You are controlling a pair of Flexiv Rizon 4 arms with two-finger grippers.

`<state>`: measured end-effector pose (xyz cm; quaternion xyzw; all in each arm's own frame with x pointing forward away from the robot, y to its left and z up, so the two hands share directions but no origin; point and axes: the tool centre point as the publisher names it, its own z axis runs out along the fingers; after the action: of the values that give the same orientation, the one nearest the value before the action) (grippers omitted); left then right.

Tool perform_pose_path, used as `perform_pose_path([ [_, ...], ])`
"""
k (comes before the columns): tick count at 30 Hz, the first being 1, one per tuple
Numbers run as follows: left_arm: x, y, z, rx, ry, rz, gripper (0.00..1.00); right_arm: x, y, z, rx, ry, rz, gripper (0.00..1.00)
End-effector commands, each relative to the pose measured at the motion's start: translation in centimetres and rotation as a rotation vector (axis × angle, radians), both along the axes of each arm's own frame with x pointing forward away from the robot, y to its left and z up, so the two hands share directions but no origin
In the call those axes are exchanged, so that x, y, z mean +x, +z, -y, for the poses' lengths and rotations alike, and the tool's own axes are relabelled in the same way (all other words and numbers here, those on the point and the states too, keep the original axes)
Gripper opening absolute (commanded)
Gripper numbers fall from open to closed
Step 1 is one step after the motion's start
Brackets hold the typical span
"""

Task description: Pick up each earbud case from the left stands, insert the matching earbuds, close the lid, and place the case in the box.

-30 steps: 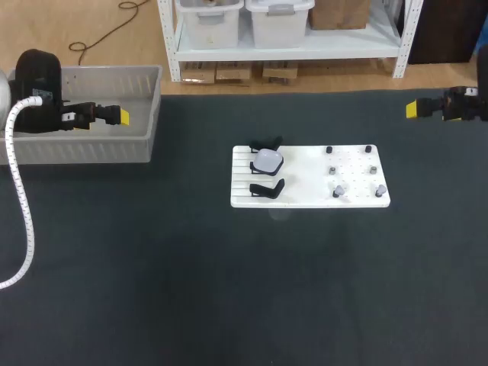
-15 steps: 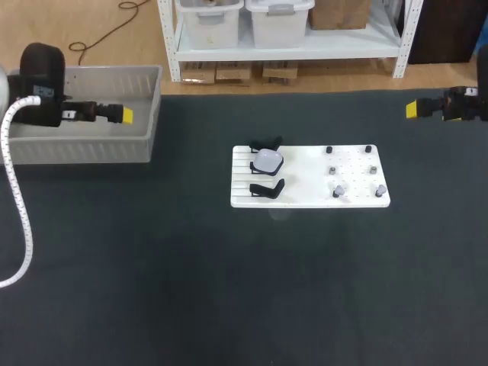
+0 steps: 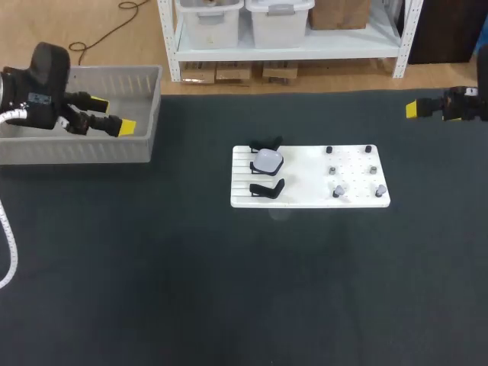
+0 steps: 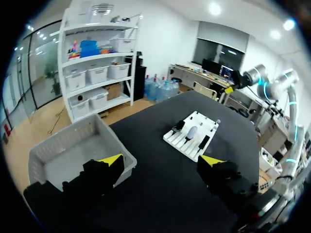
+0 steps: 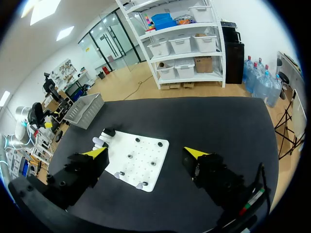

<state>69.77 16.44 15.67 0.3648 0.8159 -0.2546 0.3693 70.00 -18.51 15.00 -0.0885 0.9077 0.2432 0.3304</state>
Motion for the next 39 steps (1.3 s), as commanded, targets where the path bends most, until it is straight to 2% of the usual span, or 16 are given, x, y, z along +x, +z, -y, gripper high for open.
perform_pose_path([
  [1,1.4,-1.2,0.7,-0.074,-0.273,-0.035,1.00,0.0,0.0,0.0,0.000,0.000,0.000,1.00],
  [6,2.1,-1.9,2.4,-0.023,-0.381,0.022,1.00,0.0,0.0,0.0,0.000,0.000,0.000,1.00],
  [12,2.8,-3.0,4.3,-0.015,-0.483,0.056,1.00,0.0,0.0,0.0,0.000,0.000,0.000,1.00],
  [19,3.5,-3.8,7.0,-0.023,-0.546,0.101,1.00,0.0,0.0,0.0,0.000,0.000,0.000,1.00],
  [24,3.7,-4.9,8.8,-0.011,-0.610,0.106,1.00,0.0,0.0,0.0,0.000,0.000,0.000,1.00],
  [28,3.9,-5.9,10.0,-0.019,-0.650,0.083,1.00,0.0,0.0,0.0,0.000,0.000,0.000,1.00],
  [31,4.1,-6.7,10.9,-0.026,-0.667,0.056,1.00,0.0,0.0,0.0,0.000,0.000,0.000,1.00],
  [39,3.7,-8.7,13.2,-0.037,-0.694,0.054,1.00,0.0,0.0,0.0,0.000,0.000,0.000,1.00],
])
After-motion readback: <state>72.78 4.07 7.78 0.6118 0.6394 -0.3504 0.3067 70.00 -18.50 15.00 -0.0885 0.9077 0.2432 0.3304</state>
